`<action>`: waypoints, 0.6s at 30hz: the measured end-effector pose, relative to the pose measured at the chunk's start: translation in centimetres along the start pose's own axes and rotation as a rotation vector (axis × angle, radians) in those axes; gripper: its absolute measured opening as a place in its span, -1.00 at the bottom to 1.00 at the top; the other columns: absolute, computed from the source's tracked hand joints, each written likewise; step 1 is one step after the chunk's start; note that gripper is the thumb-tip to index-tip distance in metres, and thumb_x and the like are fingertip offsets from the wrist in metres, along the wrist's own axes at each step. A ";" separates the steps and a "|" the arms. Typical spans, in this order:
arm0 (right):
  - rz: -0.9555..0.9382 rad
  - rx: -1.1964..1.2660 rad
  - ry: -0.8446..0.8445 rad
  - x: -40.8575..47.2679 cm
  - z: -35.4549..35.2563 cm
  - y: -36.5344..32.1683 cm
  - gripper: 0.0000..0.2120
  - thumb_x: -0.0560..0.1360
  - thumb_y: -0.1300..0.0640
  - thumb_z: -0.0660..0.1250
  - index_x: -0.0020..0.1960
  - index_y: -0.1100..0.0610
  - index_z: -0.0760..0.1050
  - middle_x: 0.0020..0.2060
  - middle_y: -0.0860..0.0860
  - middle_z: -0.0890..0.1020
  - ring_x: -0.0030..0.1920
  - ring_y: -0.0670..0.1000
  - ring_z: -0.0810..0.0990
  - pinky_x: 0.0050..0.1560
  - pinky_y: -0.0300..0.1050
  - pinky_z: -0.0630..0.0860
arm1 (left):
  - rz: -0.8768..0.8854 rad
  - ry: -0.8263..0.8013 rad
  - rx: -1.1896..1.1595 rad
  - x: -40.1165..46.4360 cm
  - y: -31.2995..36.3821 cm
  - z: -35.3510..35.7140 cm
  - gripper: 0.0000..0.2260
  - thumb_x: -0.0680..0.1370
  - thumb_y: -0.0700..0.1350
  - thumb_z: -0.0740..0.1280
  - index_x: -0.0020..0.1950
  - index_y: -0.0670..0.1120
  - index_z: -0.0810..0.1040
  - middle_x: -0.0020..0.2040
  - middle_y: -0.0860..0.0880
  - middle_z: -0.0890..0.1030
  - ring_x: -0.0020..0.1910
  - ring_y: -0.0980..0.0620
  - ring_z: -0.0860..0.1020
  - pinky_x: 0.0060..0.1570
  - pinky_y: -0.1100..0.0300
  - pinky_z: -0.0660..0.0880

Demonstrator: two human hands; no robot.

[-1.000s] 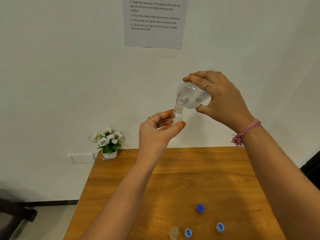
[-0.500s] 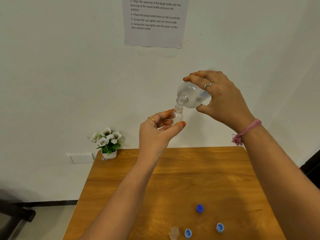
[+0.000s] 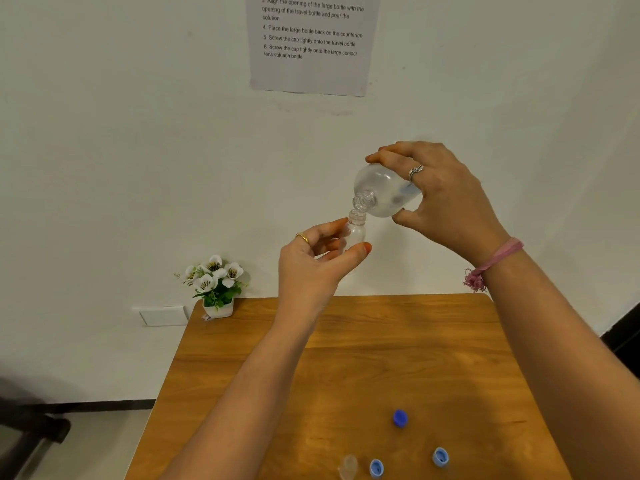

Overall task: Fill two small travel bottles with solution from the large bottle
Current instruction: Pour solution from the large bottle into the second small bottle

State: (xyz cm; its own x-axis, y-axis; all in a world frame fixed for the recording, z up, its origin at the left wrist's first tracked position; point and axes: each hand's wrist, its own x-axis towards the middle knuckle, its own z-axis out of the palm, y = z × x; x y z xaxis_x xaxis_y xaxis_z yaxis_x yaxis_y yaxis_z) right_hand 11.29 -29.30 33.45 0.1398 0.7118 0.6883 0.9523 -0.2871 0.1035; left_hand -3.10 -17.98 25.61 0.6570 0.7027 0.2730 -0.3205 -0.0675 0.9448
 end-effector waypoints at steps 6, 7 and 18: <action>-0.002 -0.004 0.003 0.1 0.2 0.1 -0.40 0.32 0.22 0.50 0.32 0.04 0.44 0.21 0.04 0.54 0.20 0.12 0.46 0.08 -0.06 0.44 | -0.003 -0.001 -0.002 0.1 -0.1 0.1 -0.67 0.33 -0.15 0.58 0.05 0.04 0.66 -0.10 0.13 0.70 -0.11 0.20 0.62 -0.16 0.36 0.54; -0.002 -0.004 0.001 0.1 0.2 0.1 -0.40 0.32 0.22 0.50 0.32 0.04 0.44 0.21 0.04 0.53 0.20 0.12 0.46 0.09 -0.05 0.44 | -0.004 0.001 -0.006 0.2 -0.1 0.1 -0.67 0.33 -0.16 0.58 0.05 0.04 0.66 -0.10 0.12 0.70 -0.11 0.20 0.61 -0.16 0.36 0.54; -0.009 0.004 0.004 0.3 0.6 0.3 -0.40 0.32 0.22 0.50 0.32 0.05 0.44 0.20 0.04 0.54 0.20 0.13 0.46 0.07 -0.05 0.44 | -0.004 0.014 0.000 0.3 -0.3 0.0 -0.67 0.33 -0.16 0.58 0.04 0.04 0.66 -0.09 0.12 0.71 -0.08 0.17 0.62 -0.14 0.35 0.55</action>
State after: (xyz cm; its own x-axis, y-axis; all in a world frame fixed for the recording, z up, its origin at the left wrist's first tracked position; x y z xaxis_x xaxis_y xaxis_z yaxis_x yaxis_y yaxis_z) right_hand 11.74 -28.83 33.24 0.1299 0.7118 0.6902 0.9548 -0.2776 0.1066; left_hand -2.78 -17.72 25.47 0.6483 0.7130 0.2669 -0.3180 -0.0649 0.9459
